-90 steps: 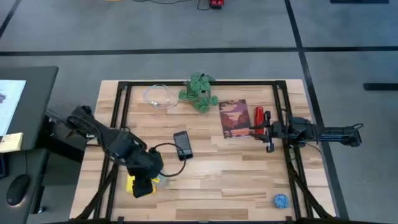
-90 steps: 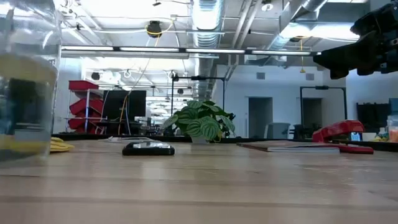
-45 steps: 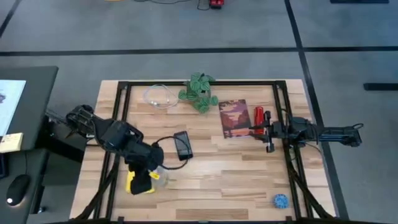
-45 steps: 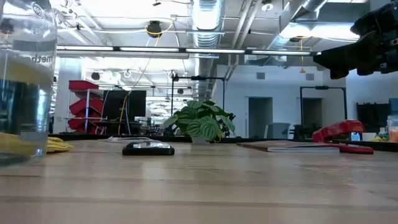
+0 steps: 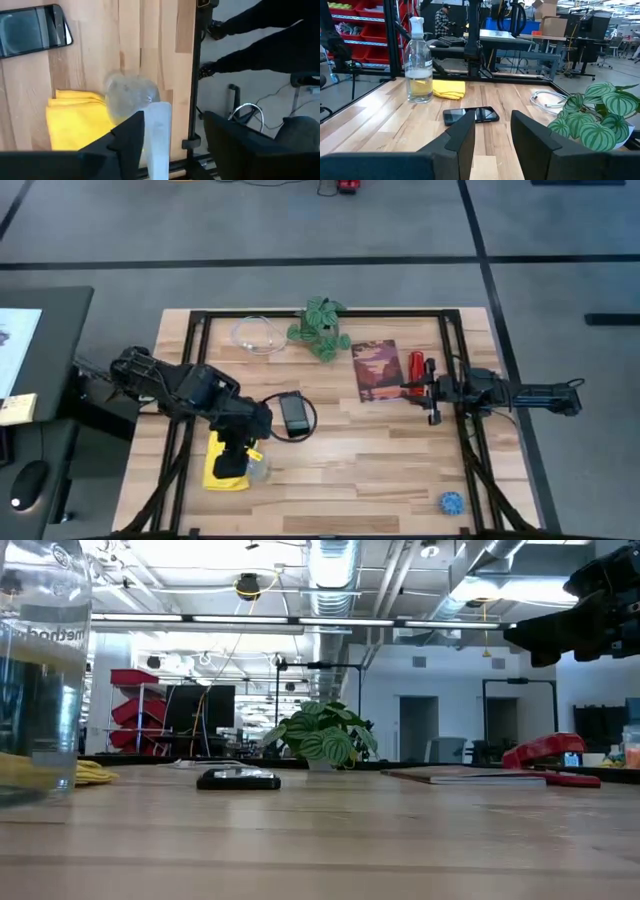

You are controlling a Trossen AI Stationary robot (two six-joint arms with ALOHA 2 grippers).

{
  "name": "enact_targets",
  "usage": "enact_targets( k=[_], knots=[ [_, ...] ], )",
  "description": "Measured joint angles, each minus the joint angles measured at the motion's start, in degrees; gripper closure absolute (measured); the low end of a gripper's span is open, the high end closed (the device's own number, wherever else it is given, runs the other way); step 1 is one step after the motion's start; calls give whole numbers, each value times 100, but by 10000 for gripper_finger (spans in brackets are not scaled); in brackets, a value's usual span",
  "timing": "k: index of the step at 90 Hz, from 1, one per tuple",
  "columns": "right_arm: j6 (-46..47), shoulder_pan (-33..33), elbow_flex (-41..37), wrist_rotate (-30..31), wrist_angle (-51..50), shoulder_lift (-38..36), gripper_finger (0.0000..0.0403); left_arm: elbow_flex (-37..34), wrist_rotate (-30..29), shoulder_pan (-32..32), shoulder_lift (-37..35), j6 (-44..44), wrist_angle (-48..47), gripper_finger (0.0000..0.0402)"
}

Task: Apply microfiber cloth
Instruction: Prepare the transparent spray bottle and yellow microfiber towel

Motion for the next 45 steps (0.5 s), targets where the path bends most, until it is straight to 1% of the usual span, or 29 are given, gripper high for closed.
enact_targets(
  k=[9, 16, 31, 45],
  knots=[
    [0, -1, 2, 0, 0, 1, 290, 0, -1, -50, -4, -87, -2, 175],
    [0, 0, 2, 0, 0, 2, 290, -30, -17, -173, -4, -160, 16, 165],
    [0, -1, 0, 0, 0, 0, 290, -478, -193, -520, -103, -323, -27, 167],
    [0, -1, 1, 2, 0, 0, 290, -778, -602, -624, -103, -737, 2, 170]
  ],
)
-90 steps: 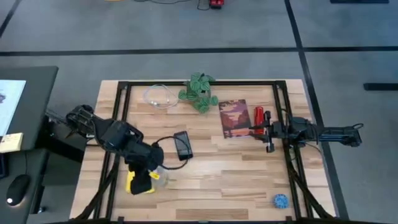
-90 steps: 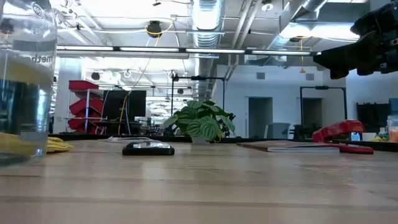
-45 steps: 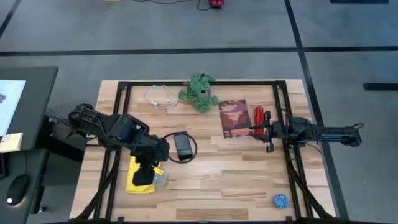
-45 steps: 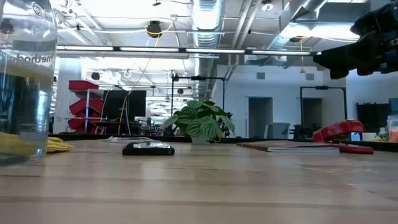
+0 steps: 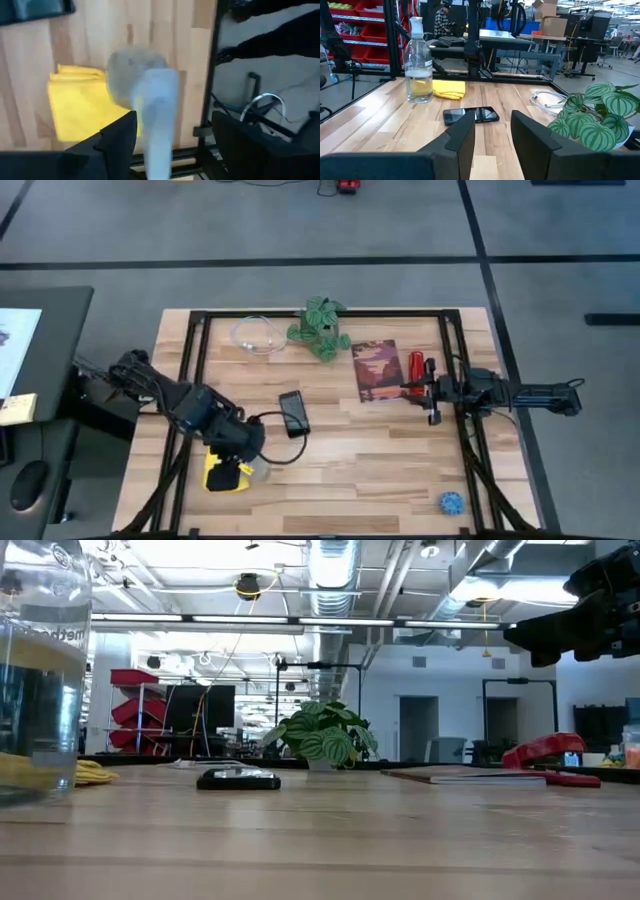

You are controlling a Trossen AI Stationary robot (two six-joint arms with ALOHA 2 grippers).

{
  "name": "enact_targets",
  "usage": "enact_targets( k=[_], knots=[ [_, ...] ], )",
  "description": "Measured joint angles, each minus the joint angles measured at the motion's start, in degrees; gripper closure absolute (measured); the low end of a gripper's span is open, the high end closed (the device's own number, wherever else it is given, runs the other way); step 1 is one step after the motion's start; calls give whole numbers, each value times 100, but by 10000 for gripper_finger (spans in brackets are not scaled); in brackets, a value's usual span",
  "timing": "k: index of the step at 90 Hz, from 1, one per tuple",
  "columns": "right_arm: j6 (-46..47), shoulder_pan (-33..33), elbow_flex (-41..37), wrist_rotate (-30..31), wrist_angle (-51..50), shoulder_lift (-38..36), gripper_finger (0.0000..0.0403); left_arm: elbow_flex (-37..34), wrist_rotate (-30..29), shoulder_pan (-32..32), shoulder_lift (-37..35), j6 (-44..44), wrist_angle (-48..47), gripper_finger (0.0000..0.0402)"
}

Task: Apply microfiber cloth
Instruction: Prepare the transparent spray bottle and yellow microfiber towel

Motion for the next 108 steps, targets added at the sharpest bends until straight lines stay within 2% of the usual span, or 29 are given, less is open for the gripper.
enact_targets(
  k=[13, 21, 29, 42, 45, 56, 67, 77, 98, 108],
  knots=[
    [0, -1, 0, 0, 0, 0, 290, -177, -185, -49, 0, -346, 2, 176],
    [0, 0, -1, 0, 0, 1, 290, -241, -165, -51, 0, -515, 1, 197],
    [0, -1, 1, 0, 0, 2, 290, -302, -85, -41, -4, -688, -9, 237],
    [0, -1, 0, 0, 0, 1, 290, -303, 12, 52, -12, -772, -39, 340],
    [0, -1, 1, 0, 2, 0, 290, -302, 11, 87, -24, -779, -74, 351],
    [0, -1, 0, 0, 0, 0, 290, -143, -26, 194, 64, -754, -2, 351],
    [0, 1, 0, 0, 2, 0, 290, 326, -140, 365, 390, -447, 64, 351],
    [0, 1, -1, 0, 2, 0, 290, 1065, -329, 517, 946, 42, 33, 352],
    [0, -1, 1, 0, 2, 0, 290, 3175, -873, 827, 2357, 1032, 22, 353],
    [-1, 0, 0, -7, 11, 2, 290, 2894, -1056, 931, 2390, 1299, 496, 353]
  ],
)
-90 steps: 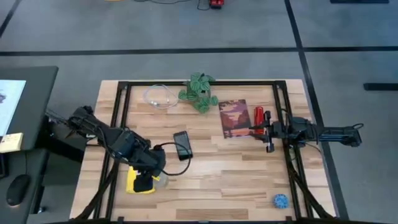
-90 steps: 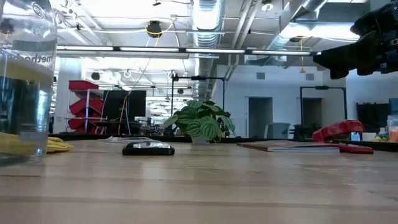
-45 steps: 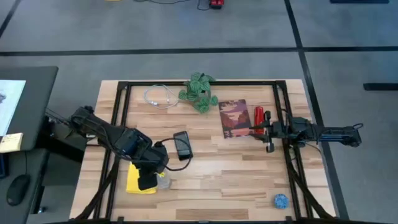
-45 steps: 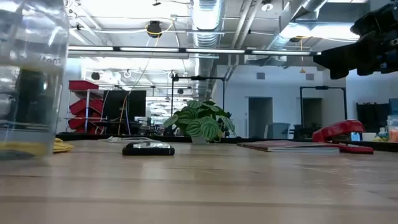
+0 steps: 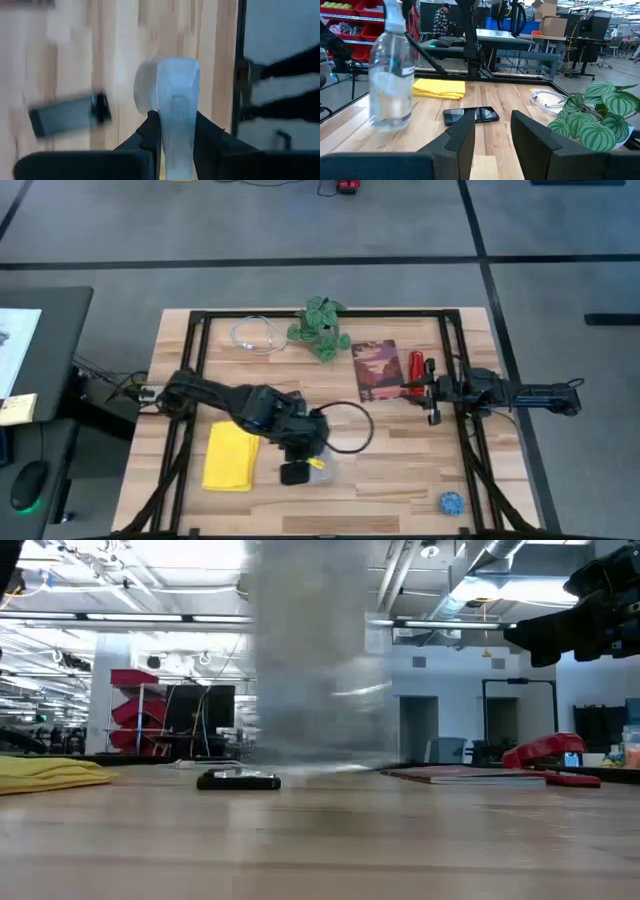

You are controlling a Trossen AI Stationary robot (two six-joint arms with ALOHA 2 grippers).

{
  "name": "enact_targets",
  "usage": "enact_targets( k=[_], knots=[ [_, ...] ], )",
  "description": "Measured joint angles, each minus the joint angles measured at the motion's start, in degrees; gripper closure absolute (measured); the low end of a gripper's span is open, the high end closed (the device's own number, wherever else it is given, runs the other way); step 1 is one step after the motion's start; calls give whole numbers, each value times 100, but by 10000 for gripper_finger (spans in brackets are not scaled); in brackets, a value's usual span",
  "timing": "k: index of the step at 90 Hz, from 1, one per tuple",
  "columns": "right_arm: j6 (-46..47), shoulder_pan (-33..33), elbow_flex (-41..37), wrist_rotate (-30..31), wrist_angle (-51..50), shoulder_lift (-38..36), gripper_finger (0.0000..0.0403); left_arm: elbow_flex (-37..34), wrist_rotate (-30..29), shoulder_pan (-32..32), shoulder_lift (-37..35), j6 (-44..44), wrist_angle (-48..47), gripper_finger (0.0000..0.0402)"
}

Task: Apply microfiber cloth
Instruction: Prepare the transparent spray bottle and yellow microfiber towel

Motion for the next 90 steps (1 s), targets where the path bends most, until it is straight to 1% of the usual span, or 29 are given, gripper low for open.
enact_targets(
  k=[3, 13, 19, 31, 50, 66, 79, 82, 90],
  knots=[
    [1, 1, 1, 0, 4, 0, 290, -10, -76, 30, 60, 93, 12, 353],
    [1, 1, -1, -4, 38, -1, 290, 157, -589, 72, 231, 505, -55, 354],
    [1, 1, 1, -4, 48, 0, 290, 269, -717, 82, 324, 777, -53, 354],
    [1, 1, -1, -10, 71, -2, 290, 301, -683, 85, 392, 1182, 220, 354],
    [1, 1, -1, -15, 78, -2, 290, 294, -519, 20, 418, 1215, 577, 356],
    [1, 1, -1, -13, 84, -2, 290, 283, -462, -108, 501, 1642, 779, 356],
    [0, -1, 1, -6, 74, -2, 290, 292, -498, -154, 578, 1745, 1022, 358],
    [1, 1, 1, -4, 76, -2, 290, 292, -501, -156, 584, 1753, 1091, 354],
    [1, -1, -1, -4, 74, 0, 290, 292, -552, -154, 595, 1867, 1153, 327]
  ],
)
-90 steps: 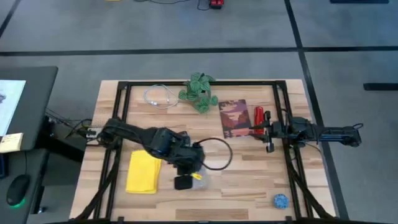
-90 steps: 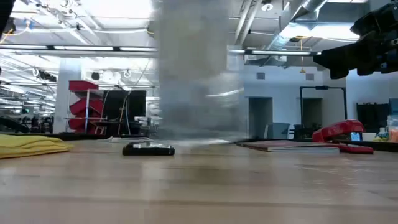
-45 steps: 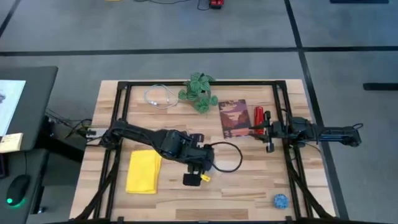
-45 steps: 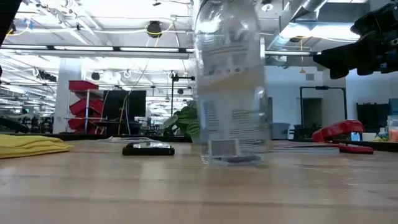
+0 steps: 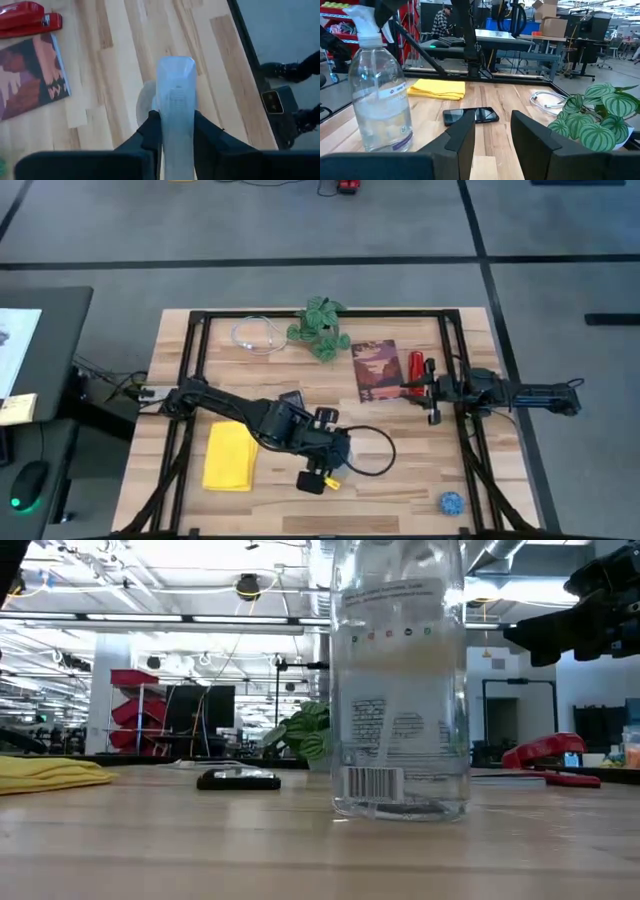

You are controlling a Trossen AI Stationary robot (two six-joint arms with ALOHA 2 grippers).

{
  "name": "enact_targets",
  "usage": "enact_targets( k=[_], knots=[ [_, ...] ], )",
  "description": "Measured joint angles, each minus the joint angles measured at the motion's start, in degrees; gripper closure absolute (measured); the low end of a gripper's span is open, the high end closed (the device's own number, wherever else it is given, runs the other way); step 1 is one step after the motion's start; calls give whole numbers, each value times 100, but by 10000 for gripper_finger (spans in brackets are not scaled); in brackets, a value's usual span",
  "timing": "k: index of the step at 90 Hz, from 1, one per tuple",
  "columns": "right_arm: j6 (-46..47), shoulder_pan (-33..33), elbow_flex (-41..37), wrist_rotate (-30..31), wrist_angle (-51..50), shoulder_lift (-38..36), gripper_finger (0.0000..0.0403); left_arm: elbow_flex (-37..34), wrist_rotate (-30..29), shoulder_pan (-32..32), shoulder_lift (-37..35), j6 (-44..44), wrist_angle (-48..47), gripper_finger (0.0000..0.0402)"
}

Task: Apply microfiber cloth
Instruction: Prepare the transparent spray bottle and yellow microfiber towel

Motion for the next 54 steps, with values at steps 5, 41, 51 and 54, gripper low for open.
enact_targets(
  k=[5, 41, 51, 54],
  knots=[
    [0, 0, 0, 0, 0, -2, 290, -5, -128, 1, 17, 84, 120, 311],
    [0, 1, 0, 6, -20, -2, 290, -4, -177, 79, 18, 170, 679, 284],
    [0, 2, 1, 11, -22, -2, 290, -4, -160, 171, -69, -236, 884, 259],
    [0, 2, 0, 14, -22, -1, 290, -1, -161, 204, -129, -411, 936, 252]
  ],
)
